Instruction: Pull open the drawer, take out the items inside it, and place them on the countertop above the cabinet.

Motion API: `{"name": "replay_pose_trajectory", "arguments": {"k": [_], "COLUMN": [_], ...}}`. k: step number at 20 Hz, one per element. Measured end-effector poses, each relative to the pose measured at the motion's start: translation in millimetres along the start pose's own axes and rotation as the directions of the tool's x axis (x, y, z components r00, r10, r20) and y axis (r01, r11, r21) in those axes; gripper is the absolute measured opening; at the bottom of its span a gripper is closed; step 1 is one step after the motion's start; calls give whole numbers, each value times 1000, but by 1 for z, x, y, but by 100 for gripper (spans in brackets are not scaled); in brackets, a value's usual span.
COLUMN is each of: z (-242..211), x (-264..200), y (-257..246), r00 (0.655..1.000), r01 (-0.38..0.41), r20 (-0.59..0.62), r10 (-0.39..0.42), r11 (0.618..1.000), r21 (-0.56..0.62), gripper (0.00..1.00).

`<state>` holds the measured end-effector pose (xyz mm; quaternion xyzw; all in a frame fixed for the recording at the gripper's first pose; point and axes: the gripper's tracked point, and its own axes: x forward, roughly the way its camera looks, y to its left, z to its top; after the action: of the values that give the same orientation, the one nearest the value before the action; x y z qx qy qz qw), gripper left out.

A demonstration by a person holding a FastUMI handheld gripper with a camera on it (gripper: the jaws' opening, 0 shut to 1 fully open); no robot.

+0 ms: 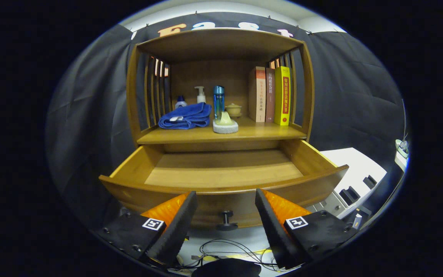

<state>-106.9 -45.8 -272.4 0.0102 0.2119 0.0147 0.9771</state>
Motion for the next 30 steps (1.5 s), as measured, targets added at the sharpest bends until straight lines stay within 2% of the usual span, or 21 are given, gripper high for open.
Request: {"name": "replay_pose_trajectory", "arguments": {"k": [13,15,20,30], "z": [-29,-36,-32,-10], "x": [25,30,45,104], "y": [17,23,23,26], "r00": [999,998,998,999], "r01": [2,-5,-2,-8], "r20": [-39,-60,-70,-52], "r10": [0,8,7,10], "r11": [997,999,998,999], "r21": [71,51,61,32], "gripper": [96,97,98,98]}}
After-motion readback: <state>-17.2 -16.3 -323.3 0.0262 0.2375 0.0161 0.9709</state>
